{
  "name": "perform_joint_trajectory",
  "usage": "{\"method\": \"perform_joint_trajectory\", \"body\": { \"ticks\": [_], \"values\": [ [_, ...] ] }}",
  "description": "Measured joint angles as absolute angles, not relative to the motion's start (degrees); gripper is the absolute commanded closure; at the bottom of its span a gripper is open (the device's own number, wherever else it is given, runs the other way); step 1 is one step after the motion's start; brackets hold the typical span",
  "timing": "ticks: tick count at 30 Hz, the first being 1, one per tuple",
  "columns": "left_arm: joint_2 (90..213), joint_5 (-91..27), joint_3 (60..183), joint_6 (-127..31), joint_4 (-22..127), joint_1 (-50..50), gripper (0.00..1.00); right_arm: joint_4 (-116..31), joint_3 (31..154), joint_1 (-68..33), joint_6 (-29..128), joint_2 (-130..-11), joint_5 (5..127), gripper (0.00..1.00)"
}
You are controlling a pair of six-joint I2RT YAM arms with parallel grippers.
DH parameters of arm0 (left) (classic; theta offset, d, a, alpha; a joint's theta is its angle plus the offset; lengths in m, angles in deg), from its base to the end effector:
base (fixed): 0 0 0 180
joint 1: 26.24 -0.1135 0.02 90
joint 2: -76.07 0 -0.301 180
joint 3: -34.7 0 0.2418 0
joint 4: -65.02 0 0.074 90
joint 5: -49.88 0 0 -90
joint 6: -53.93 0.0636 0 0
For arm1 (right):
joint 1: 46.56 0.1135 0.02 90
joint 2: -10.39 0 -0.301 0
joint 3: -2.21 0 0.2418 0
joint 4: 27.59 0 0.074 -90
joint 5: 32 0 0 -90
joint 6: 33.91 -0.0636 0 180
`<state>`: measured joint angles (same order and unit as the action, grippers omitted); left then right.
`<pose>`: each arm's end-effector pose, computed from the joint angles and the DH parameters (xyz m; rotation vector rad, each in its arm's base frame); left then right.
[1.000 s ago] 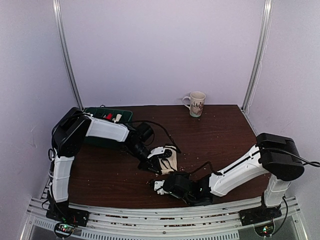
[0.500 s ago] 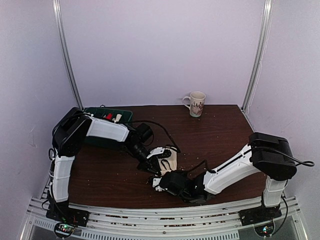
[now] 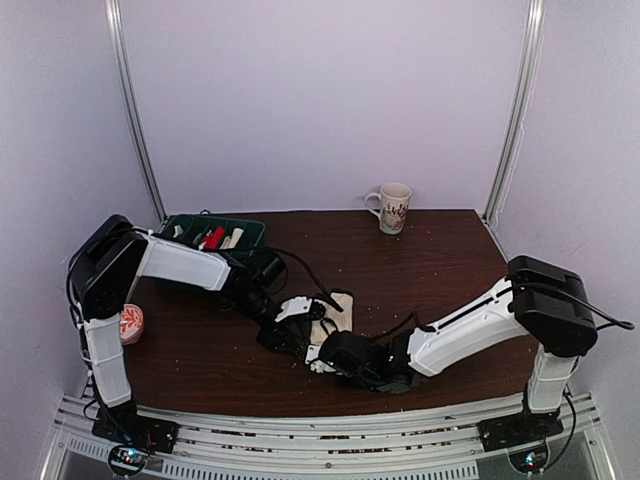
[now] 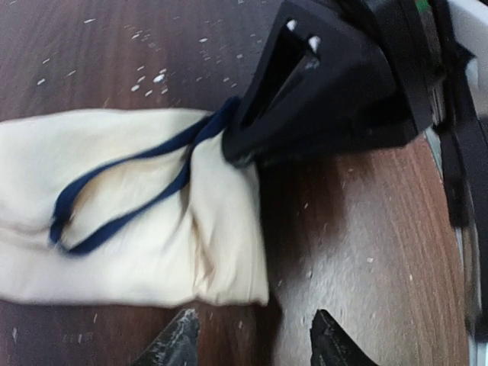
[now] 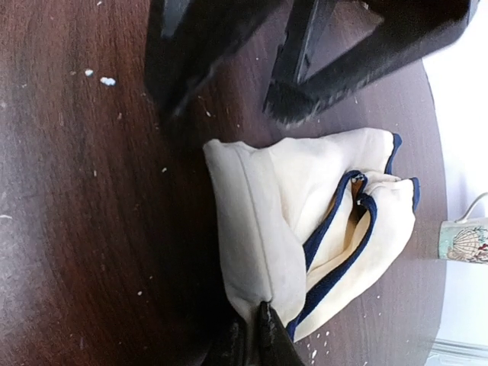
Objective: Roll the underwear
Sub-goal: Roll the underwear at the center of the board.
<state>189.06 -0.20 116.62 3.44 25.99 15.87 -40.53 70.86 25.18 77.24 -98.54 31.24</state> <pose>0.2593 -0.2894 0.1504 1.8616 1.8974 -0.9737 0.1464 0.3523 0.1371 -1.5865 1.7667 -0.1728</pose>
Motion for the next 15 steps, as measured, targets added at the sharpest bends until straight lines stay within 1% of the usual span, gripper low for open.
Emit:
{"method": "perform_joint_trajectory", "body": {
  "ticks": [4, 10, 15],
  "values": [
    [182.81, -2.43, 110.35, 3.00, 31.50, 14.51, 0.51, -43.06, 71.14, 23.98, 75.08, -97.23, 35.33, 0.91],
    [170.68, -3.50, 100.36, 5.12, 42.12, 13.92, 0.50, -47.32, 73.54, 22.19, 72.59, -96.72, 41.38, 0.92],
    [165.59, -3.58, 94.24, 9.45, 47.93, 13.94, 0.52, -52.13, 78.02, 20.18, 70.86, -97.16, 46.91, 0.95]
  ]
}}
